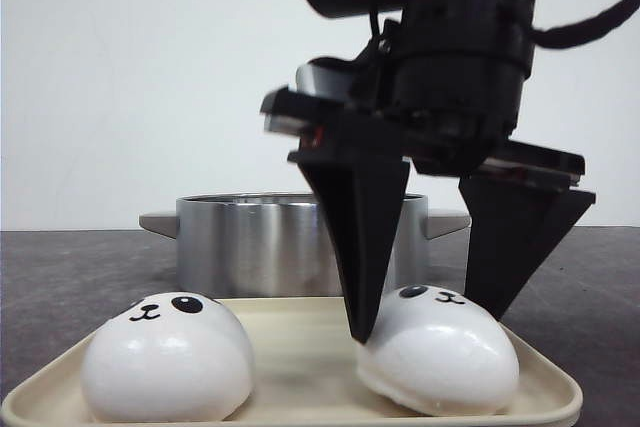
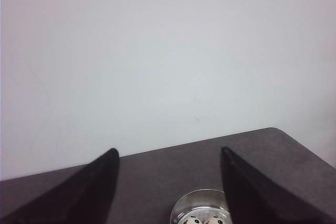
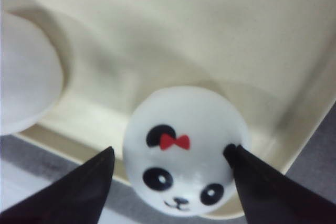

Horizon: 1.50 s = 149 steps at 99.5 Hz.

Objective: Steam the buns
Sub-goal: 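Grasp the bun with the right gripper and lift it over the pot, then lower the bun into the pot and open the right gripper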

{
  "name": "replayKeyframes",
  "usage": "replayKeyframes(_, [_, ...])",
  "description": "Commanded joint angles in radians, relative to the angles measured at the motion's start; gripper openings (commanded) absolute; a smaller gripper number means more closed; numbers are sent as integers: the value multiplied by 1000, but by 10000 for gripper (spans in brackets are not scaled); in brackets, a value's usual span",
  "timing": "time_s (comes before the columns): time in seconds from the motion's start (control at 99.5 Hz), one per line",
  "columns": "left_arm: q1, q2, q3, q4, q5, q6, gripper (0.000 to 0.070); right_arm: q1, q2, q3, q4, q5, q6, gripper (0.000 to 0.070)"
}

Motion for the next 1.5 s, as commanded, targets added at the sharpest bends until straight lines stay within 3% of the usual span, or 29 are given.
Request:
replayKeyframes(0.0, [-7, 8, 25, -55, -2, 10, 342, 12, 51, 6, 19, -11, 7, 445])
replayKeyframes(0.111, [-7, 8, 25, -55, -2, 10, 342, 12, 69, 6, 24, -13, 7, 410])
replayKeyframes(0.251, [-7, 8, 25, -55, -2, 9, 342, 13, 71, 6, 30, -5, 2, 0])
replayKeyframes(0.452, [-7, 8, 25, -55, -1, 9, 342, 15, 41, 26, 14, 13, -23, 4])
replayKeyframes(0.643, [-7, 8, 25, -55, -1, 9, 342, 27, -85, 187, -6, 20, -64, 4])
replayKeyframes(0.834, [-7, 8, 25, -55, -1, 9, 342, 5, -121, 449, -6, 153, -163, 3])
replayKeyframes(0.965, [-7, 8, 25, -55, 0, 9, 343, -93, -68, 560, -6, 134, -212, 3])
replayKeyframes(1.166, [-7, 8, 25, -55, 32, 6, 343, -241, 52, 575, -6, 85, -234, 3])
replayKeyframes(1.487, [-7, 8, 24, -55, 44, 6, 342, -291, 221, 575, 18, 22, -236, 3])
